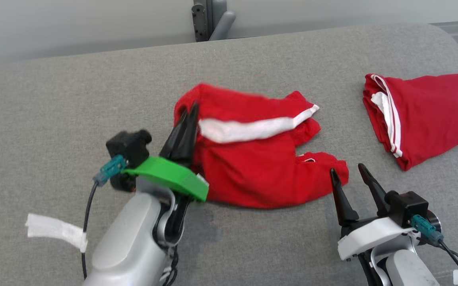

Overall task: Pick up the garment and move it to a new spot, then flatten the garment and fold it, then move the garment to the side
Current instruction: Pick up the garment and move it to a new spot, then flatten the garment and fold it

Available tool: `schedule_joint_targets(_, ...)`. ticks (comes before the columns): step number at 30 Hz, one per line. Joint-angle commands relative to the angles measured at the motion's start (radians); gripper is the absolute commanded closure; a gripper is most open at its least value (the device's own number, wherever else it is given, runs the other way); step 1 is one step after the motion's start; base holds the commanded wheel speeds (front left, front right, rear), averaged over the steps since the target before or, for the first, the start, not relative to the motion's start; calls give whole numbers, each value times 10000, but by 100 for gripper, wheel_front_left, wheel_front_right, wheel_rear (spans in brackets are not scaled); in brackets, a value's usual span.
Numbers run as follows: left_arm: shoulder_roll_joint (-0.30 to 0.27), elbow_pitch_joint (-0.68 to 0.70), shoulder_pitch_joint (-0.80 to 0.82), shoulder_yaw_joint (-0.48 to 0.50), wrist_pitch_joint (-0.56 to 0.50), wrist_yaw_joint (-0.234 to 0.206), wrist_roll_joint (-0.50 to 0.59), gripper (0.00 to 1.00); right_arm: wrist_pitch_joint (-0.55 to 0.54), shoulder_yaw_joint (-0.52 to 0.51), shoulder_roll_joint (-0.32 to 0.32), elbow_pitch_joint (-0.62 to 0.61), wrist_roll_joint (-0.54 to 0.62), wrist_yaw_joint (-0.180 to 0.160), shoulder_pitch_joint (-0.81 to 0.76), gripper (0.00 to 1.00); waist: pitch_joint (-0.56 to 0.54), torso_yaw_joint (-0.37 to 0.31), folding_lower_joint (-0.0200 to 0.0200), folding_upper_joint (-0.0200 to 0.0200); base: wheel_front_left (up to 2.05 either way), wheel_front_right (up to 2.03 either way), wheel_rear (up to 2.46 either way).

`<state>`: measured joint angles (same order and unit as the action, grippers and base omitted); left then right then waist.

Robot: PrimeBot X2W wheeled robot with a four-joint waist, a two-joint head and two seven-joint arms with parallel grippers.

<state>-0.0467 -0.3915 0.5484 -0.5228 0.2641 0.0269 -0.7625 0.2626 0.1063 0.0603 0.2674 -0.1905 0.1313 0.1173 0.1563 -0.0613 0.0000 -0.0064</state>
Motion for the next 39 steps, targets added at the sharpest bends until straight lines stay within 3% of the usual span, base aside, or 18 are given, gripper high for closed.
schedule_joint_targets(1,-191,-803,-430,234,-3,130,234,82,30,-30,-4,-5,23,-12,165,0,241,-138,0,64,0,0,0)
schedule_joint_targets(2,-257,-1324,-603,407,-3,210,285,52,30,-29,3,8,28,-14,173,0,263,-146,0,64,0,0,0)
schedule_joint_targets(3,-364,-1807,-757,654,-1,214,440,0,30,-25,18,31,29,-12,192,0,272,-156,0,64,0,0,0)
schedule_joint_targets(5,-537,-2514,-1076,1188,-3,150,709,0,30,-24,43,38,55,-12,270,0,241,-196,0,64,0,0,0)
schedule_joint_targets(10,-650,-2764,-1813,2389,-2,118,1437,0,30,-129,65,61,81,-14,181,0,-50,-183,0,64,0,0,0)
schedule_joint_targets(24,-103,35,-5301,5361,-2,144,4950,0,30,-340,-24,21,301,-14,-734,0,-1666,-437,0,64,0,0,0)
schedule_joint_targets(32,-48,810,-6760,5386,-2,10,5274,0,30,-541,-77,-38,255,-12,-1427,0,-2080,-482,0,64,0,0,0)
schedule_joint_targets(39,-50,1074,-6862,5169,-1,-170,5426,0,30,-647,-85,-93,202,-12,-1477,0,-1982,-394,0,64,0,0,0)
